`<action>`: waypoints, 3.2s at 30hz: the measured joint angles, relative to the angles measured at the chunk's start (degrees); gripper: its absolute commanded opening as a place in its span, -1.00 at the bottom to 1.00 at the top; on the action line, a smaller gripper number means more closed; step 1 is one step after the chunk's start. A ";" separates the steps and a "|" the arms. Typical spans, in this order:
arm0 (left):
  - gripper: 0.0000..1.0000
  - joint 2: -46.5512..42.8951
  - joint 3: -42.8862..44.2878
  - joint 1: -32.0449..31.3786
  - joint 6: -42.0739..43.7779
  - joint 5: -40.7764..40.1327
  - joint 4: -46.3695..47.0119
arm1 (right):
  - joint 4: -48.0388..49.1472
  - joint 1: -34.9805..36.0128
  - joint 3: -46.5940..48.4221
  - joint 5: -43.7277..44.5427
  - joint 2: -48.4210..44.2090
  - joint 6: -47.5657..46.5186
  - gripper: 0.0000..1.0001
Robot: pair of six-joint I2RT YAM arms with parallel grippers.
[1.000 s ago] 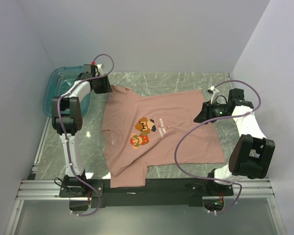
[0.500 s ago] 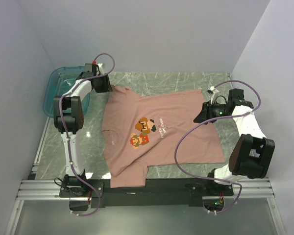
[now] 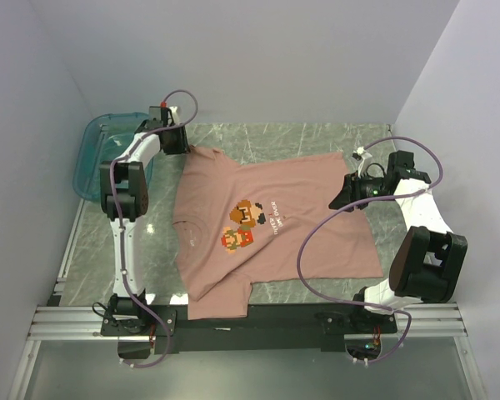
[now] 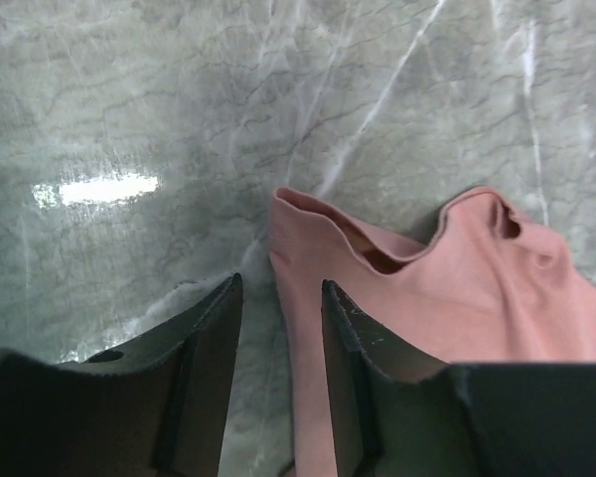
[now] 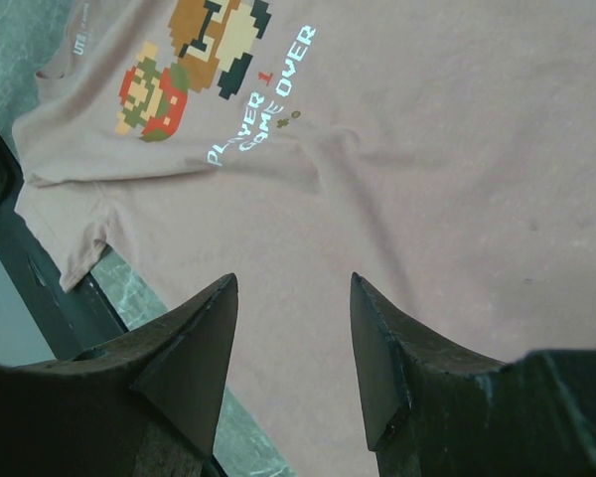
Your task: Fold and stack the t-shirts
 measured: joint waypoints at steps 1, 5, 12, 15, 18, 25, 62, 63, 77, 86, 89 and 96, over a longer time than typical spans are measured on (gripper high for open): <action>-0.14 0.55 0.42 0.00 0.15 -0.15 -0.26 | -0.07 0.00 0.15 0.00 0.02 -0.07 0.12; -0.21 1.86 2.29 0.00 0.33 -0.26 -1.25 | -0.13 0.00 0.22 -0.17 0.07 -0.15 0.12; -0.26 3.98 5.40 0.00 0.31 -0.24 -1.25 | -0.33 0.00 0.22 -0.31 0.09 -0.20 0.12; -0.28 4.72 6.14 0.00 0.22 -0.24 -1.25 | -0.35 0.00 0.22 -0.35 0.13 -0.33 0.12; -0.29 5.05 6.86 -0.02 0.15 -0.26 -1.42 | -0.39 0.00 0.24 -0.35 0.17 -0.37 0.12; -0.32 7.13 9.84 -0.50 0.11 -0.98 -1.44 | -0.76 0.00 0.31 -0.37 0.20 -0.52 0.12; -0.99 -3.34 -2.93 -4.20 0.59 -7.74 1.22 | -2.89 -0.90 1.29 -1.81 0.20 -2.23 0.13; -0.99 -6.38 -5.86 -4.09 0.52 -7.50 2.54 | -2.82 -0.90 1.29 -1.73 0.20 -2.03 0.13; -0.99 -19.65 -15.96 -1.49 -2.93 -1.09 9.64 | 4.50 0.57 30.77 9.97 23.58 15.28 -0.04; -0.99 -18.75 -16.37 -1.49 -3.39 0.76 9.29 | 6.03 1.29 63.06 19.93 53.37 31.26 -0.20; -0.99 -18.75 -16.37 -1.49 -3.37 0.94 9.27 | 6.19 1.53 66.75 21.97 57.66 34.60 -0.21; -0.99 -18.75 -16.37 -1.49 -3.37 2.25 9.27 | 6.10 2.56 71.21 26.88 61.31 38.05 -0.20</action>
